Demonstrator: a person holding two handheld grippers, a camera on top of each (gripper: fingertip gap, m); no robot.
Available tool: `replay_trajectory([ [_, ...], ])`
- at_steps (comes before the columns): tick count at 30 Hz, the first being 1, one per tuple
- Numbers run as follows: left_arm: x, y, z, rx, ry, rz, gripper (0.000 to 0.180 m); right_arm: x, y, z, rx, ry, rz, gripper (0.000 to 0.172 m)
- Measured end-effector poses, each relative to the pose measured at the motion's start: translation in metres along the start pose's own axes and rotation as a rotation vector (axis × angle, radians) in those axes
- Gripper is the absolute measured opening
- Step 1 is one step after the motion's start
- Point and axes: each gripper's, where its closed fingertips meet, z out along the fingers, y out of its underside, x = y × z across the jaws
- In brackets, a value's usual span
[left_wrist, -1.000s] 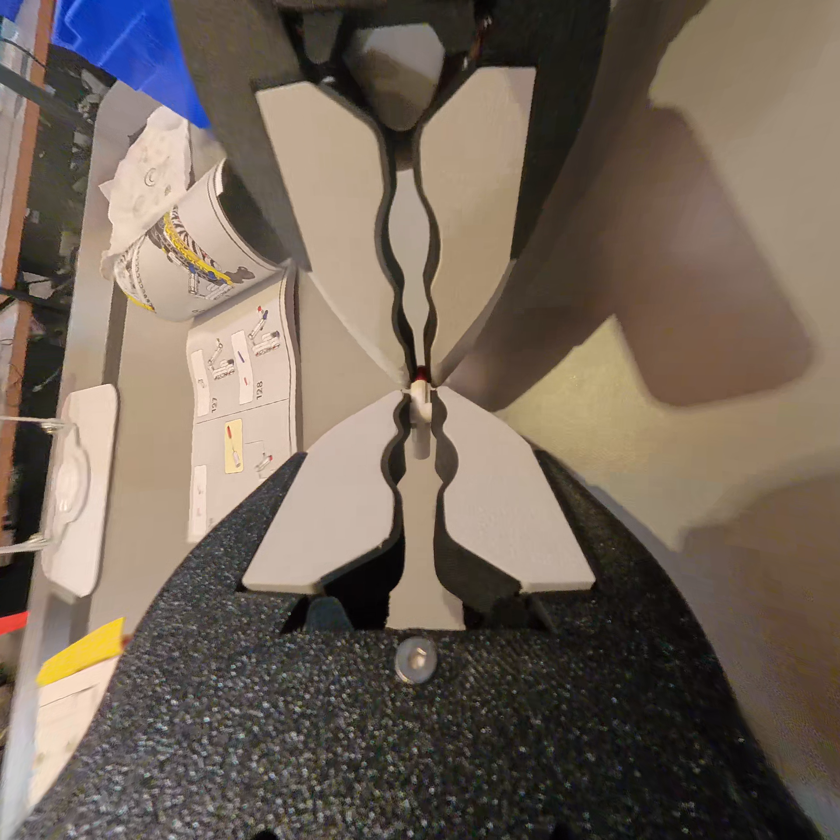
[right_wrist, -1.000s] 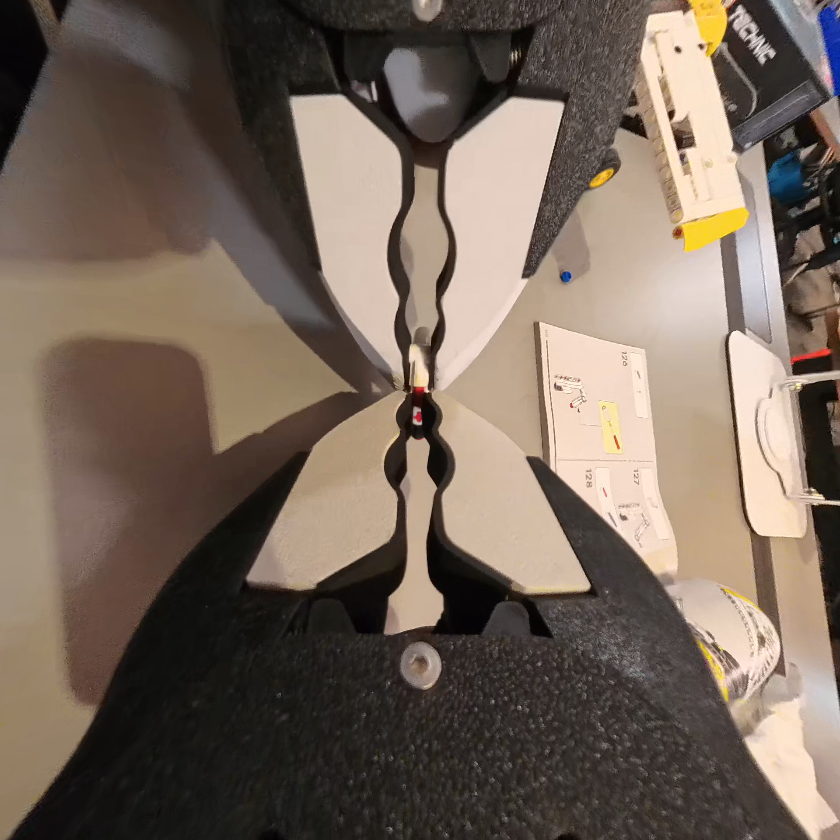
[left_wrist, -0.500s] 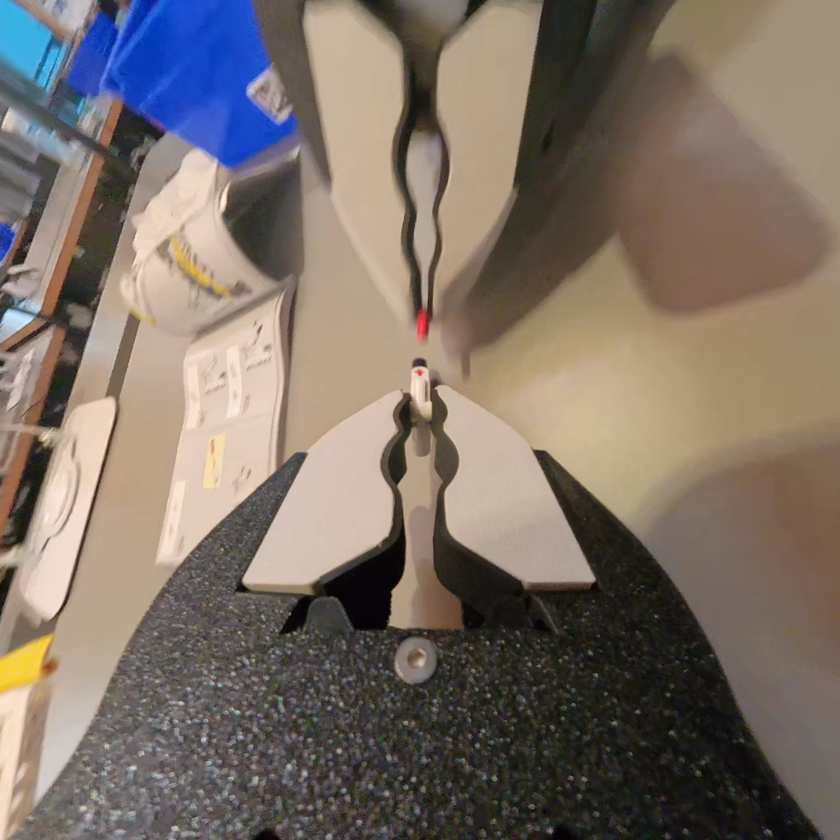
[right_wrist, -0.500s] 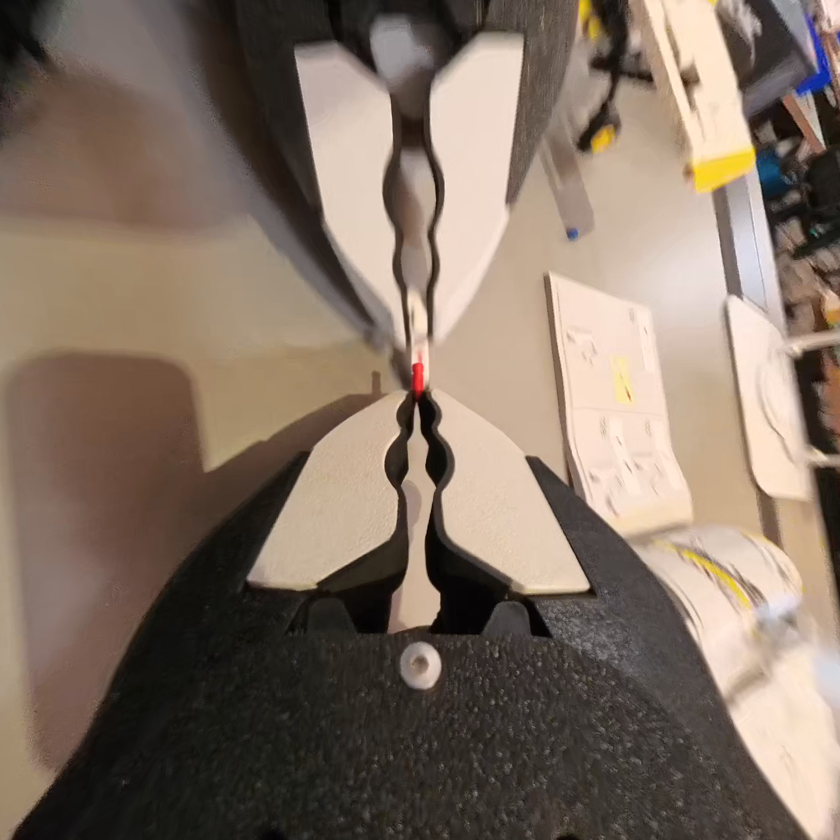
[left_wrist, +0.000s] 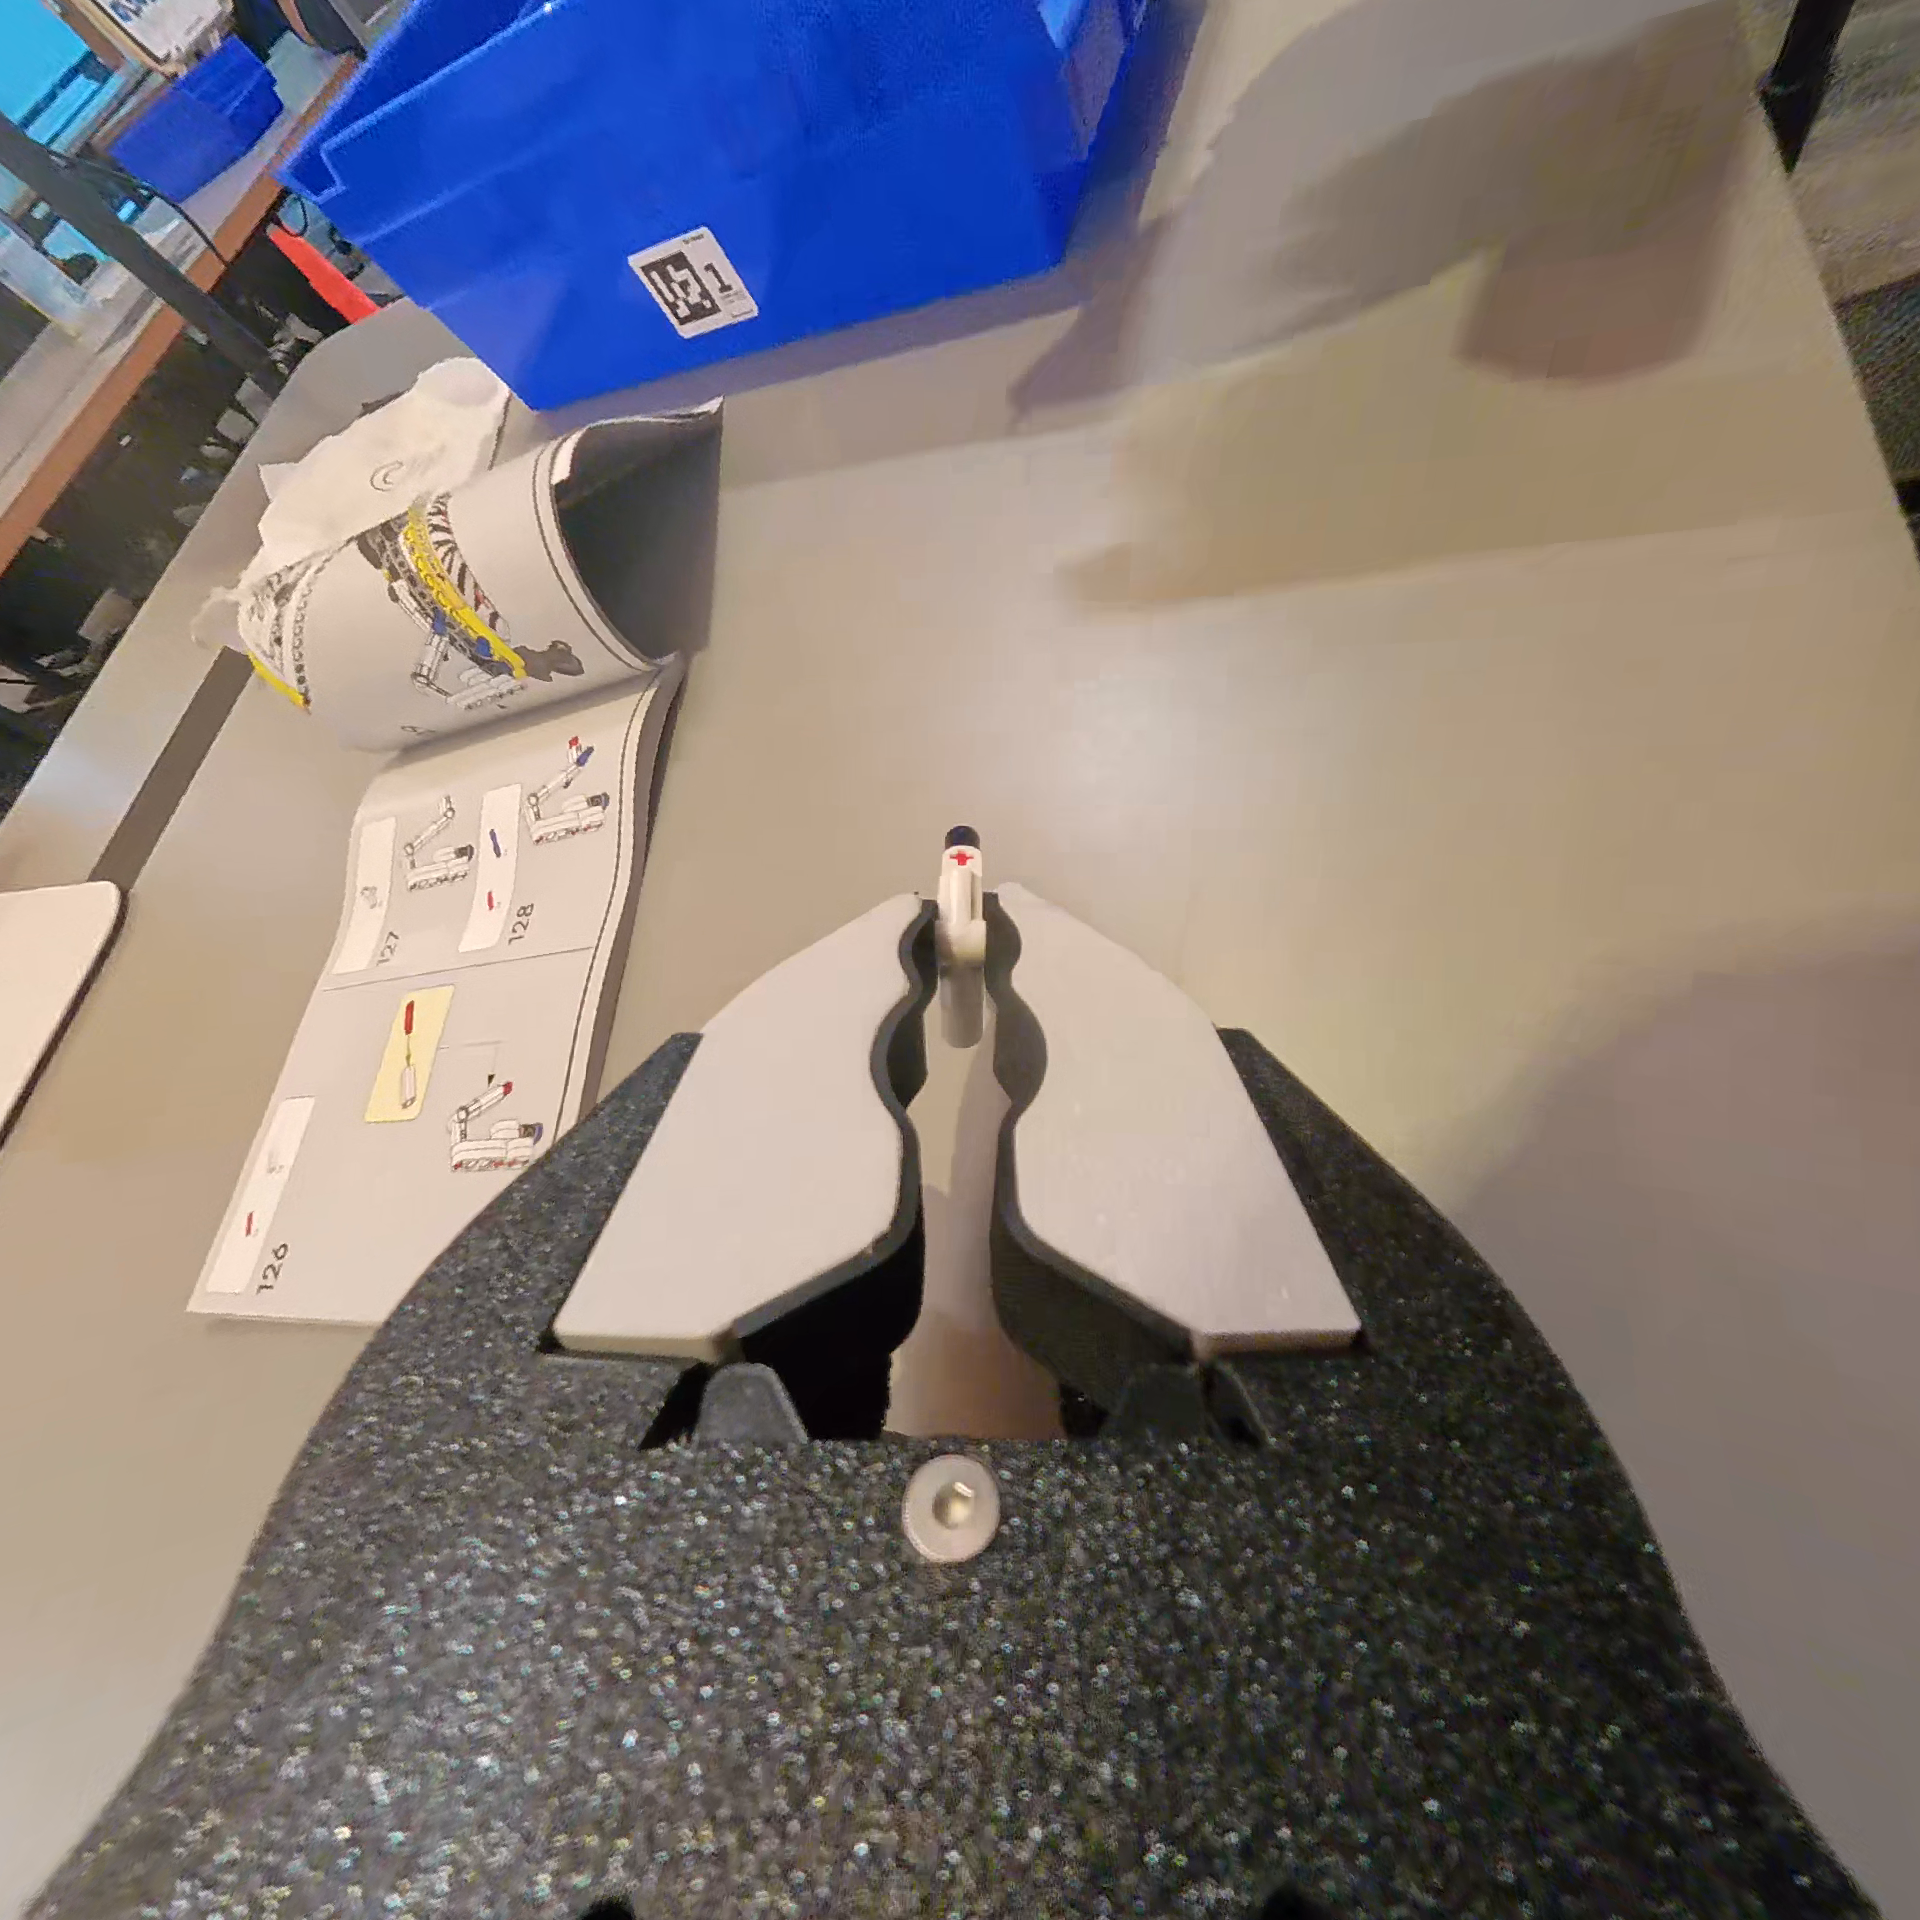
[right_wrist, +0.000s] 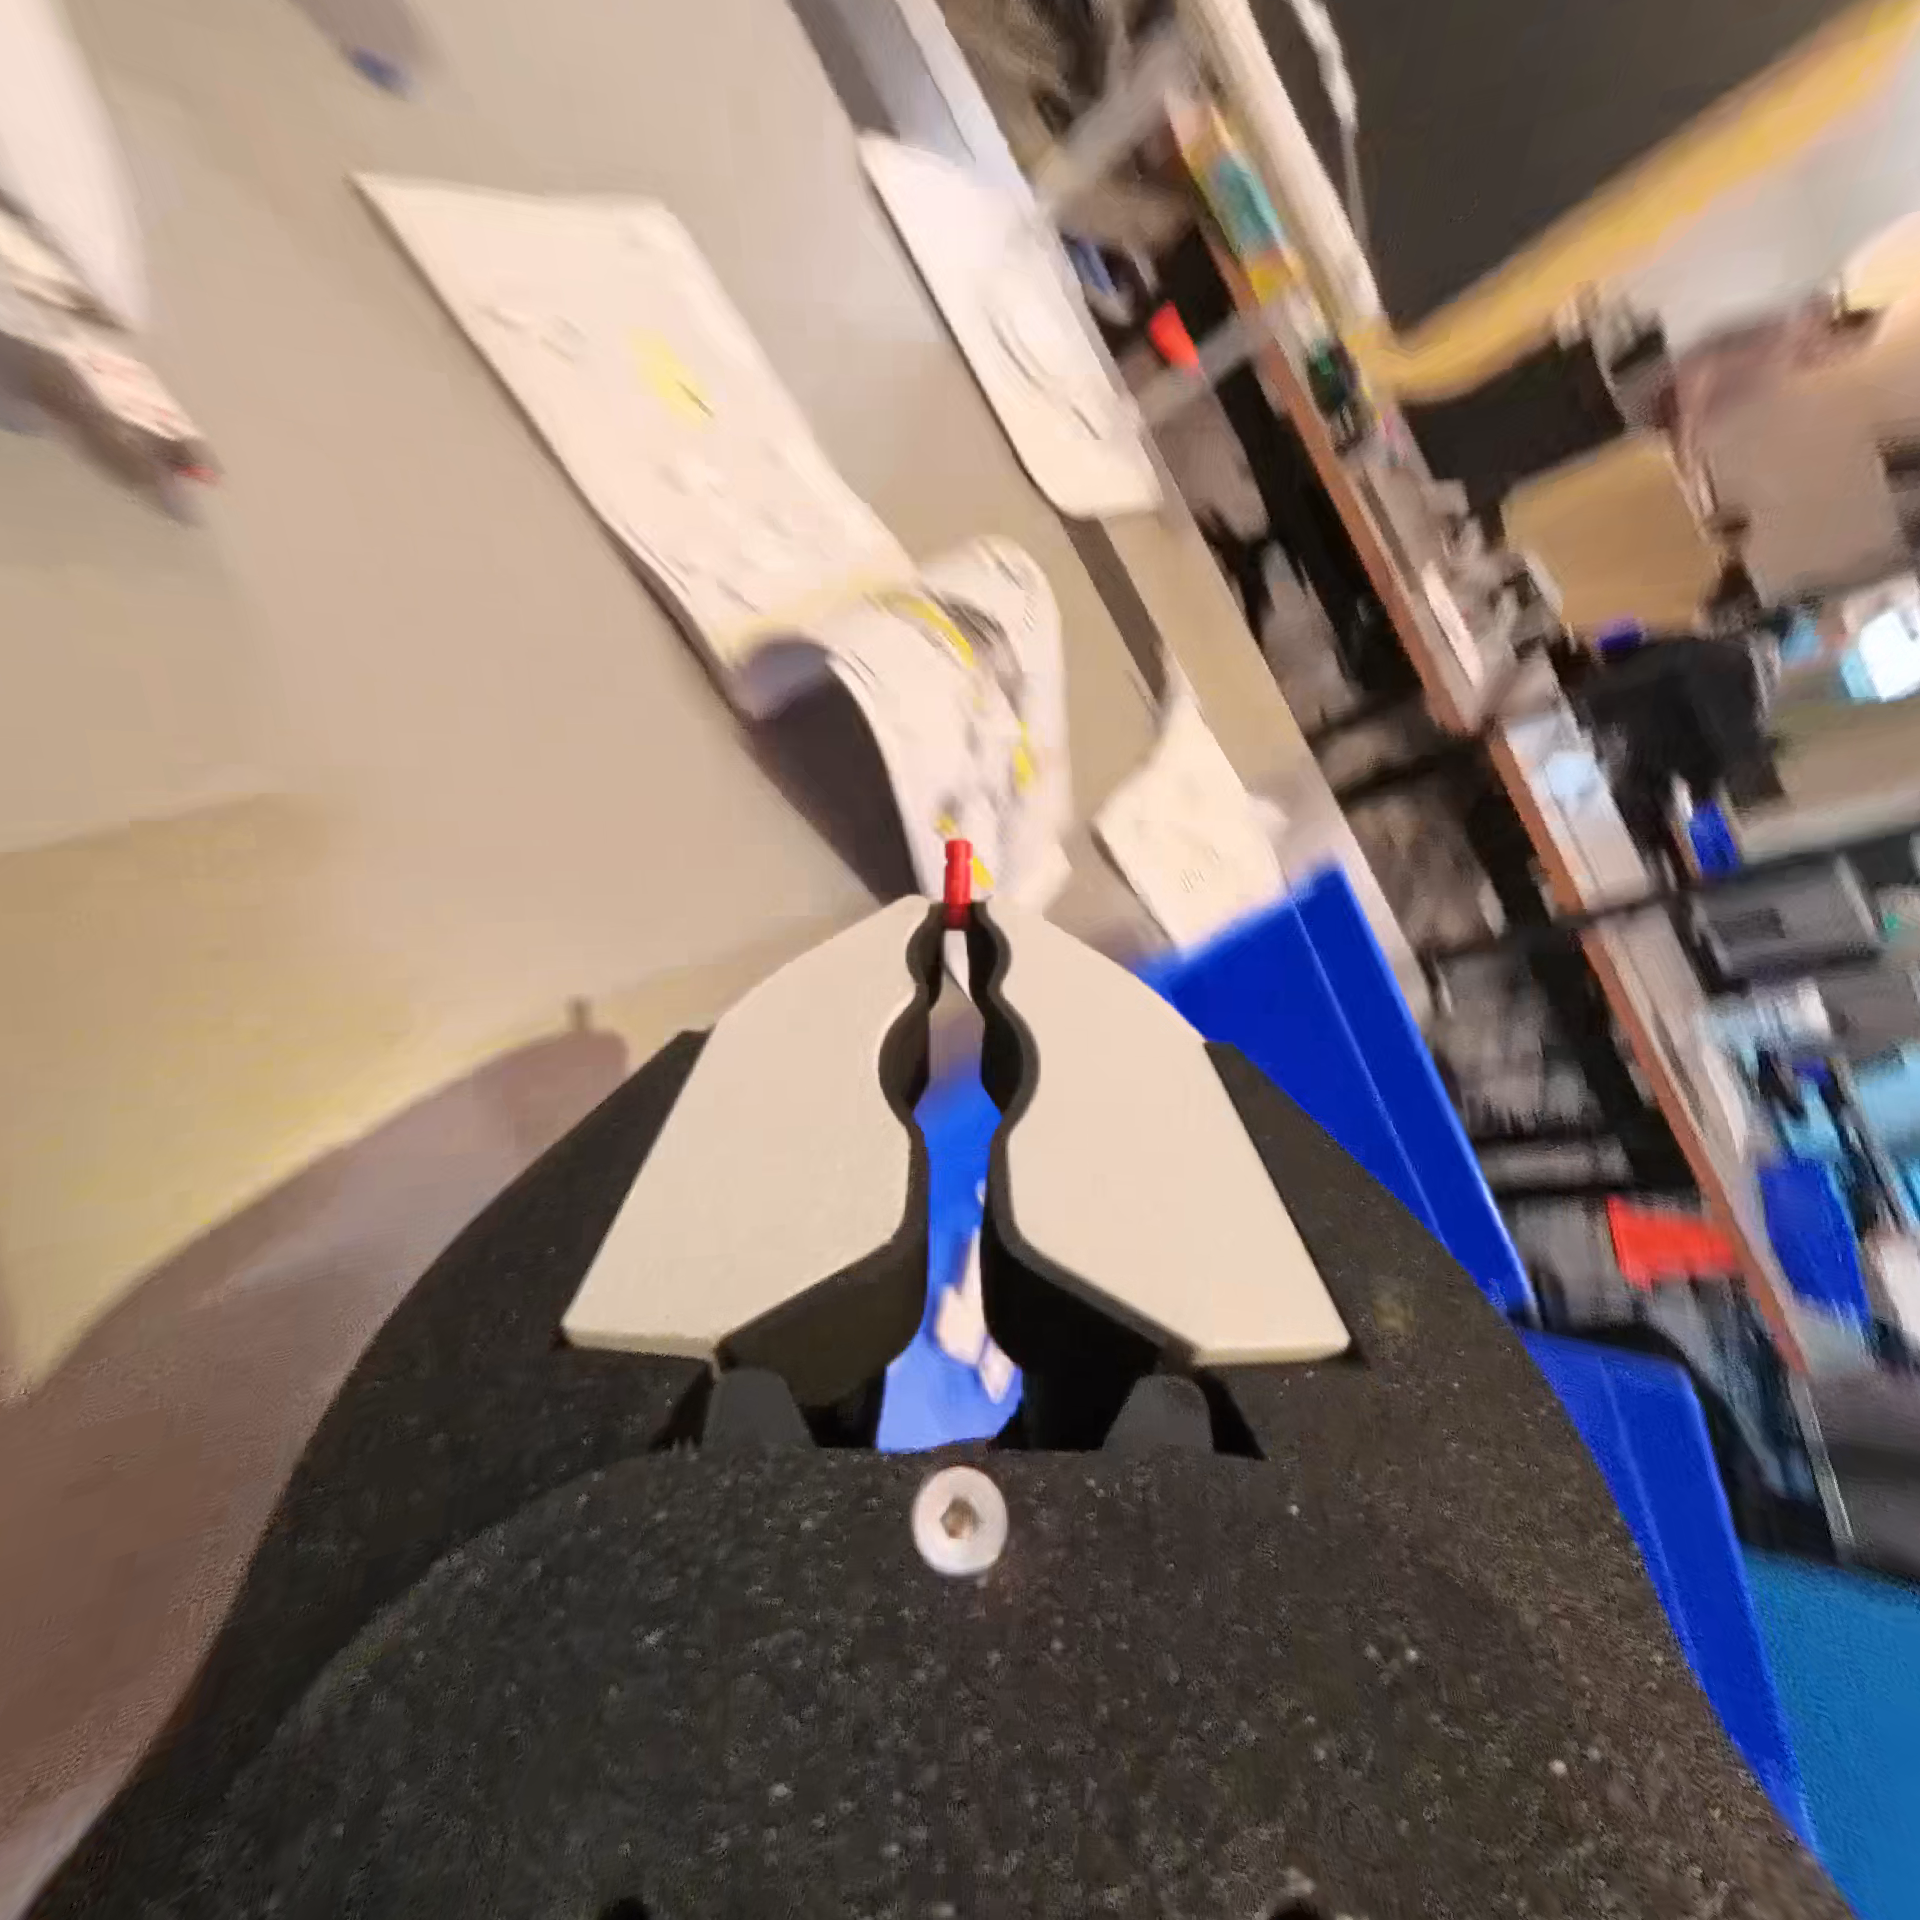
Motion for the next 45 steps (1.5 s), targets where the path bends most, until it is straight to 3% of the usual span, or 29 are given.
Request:
replay_trajectory([
  [2,0.001,-0.004,0.000,0.012,0.009,-0.007,0.009,0.028,0.049,-0.003,-0.178,0.046,0.068,0.005],
  [4,0.001,-0.006,-0.001,0.021,0.007,-0.016,0.009,0.035,0.088,-0.001,-0.302,0.043,0.109,0.022],
  [7,-0.001,-0.007,-0.005,0.047,0.004,-0.058,0.009,0.032,0.099,-0.003,-0.346,0.045,0.076,0.029],
  [12,-0.011,-0.017,-0.014,0.166,0.017,-0.230,0.009,0.001,0.036,-0.011,-0.183,-0.055,0.040,0.025],
  [17,-0.021,-0.032,-0.025,0.322,0.080,-0.427,0.009,-0.092,-0.039,0.007,0.062,-0.381,0.065,0.022],
  [20,-0.021,-0.038,-0.030,0.385,0.146,-0.504,0.009,-0.140,-0.068,0.030,0.183,-0.562,0.138,0.024],
  [25,-0.015,-0.041,-0.034,0.420,0.240,-0.531,0.009,-0.169,-0.103,0.055,0.326,-0.731,0.220,0.030],
  [30,-0.010,-0.040,-0.034,0.404,0.266,-0.505,0.008,-0.176,-0.121,0.055,0.386,-0.815,0.191,0.027],
  [37,-0.007,-0.040,-0.033,0.396,0.297,-0.507,0.008,-0.190,-0.116,0.060,0.366,-0.884,0.172,0.010],
  [45,-0.006,-0.042,-0.036,0.420,0.313,-0.498,0.009,-0.187,-0.122,0.053,0.443,-0.975,0.248,0.008],
])
